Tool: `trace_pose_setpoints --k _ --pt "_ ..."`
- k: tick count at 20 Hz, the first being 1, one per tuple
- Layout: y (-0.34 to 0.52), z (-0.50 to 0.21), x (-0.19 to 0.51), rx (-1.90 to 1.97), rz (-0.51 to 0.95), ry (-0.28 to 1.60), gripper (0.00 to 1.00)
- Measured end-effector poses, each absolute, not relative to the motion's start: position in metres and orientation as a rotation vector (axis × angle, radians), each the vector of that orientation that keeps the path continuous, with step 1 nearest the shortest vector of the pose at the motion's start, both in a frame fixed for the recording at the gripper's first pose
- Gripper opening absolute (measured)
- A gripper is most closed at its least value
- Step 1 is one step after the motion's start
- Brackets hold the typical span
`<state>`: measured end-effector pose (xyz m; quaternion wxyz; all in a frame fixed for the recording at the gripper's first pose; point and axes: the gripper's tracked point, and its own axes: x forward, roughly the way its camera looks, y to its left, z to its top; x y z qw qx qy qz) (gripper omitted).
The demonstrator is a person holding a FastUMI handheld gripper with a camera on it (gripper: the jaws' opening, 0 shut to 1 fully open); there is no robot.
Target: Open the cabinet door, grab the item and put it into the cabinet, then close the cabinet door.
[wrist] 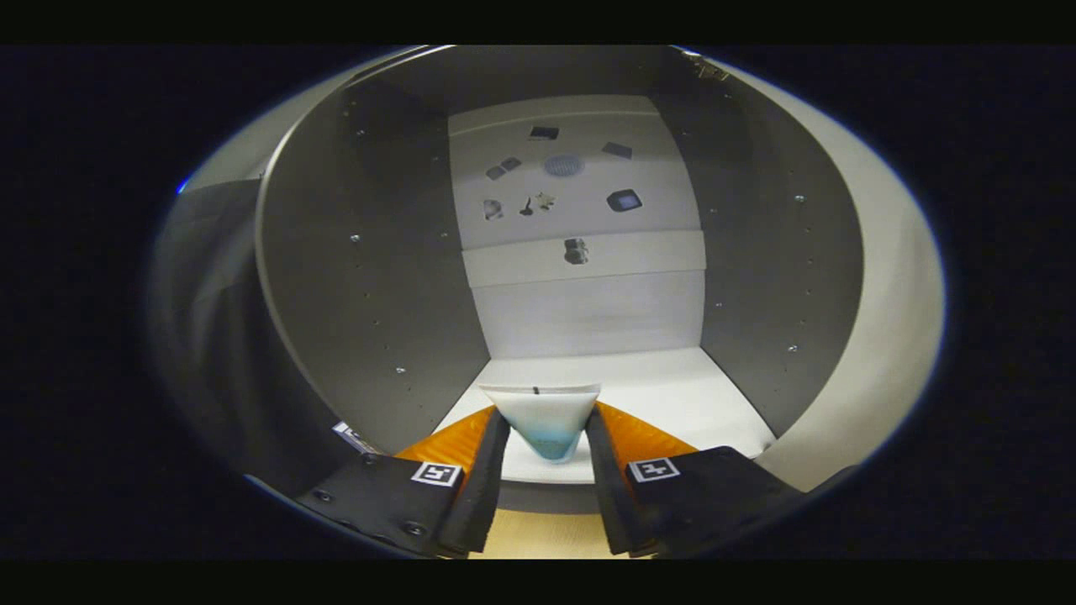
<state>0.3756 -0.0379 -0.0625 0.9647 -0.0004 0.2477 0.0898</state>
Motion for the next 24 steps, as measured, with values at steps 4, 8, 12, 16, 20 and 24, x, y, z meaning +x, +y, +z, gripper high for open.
trace_pose_setpoints --k 4,8,12,16,20,24 --pt "-0.034 -0.086 0.392 -0.024 0.168 0.592 0.59" --pt "-0.026 -0.092 0.405 -0.088 0.165 0.593 0.60" --pt "-0.020 -0.099 0.404 -0.091 0.170 0.606 0.70" --pt "-0.022 -0.093 0.397 -0.089 0.160 0.593 0.94" --pt "-0.027 -0.069 0.378 -0.097 0.155 0.530 1.00" --pt "-0.027 -0.034 0.341 -0.097 0.170 0.449 1.00"
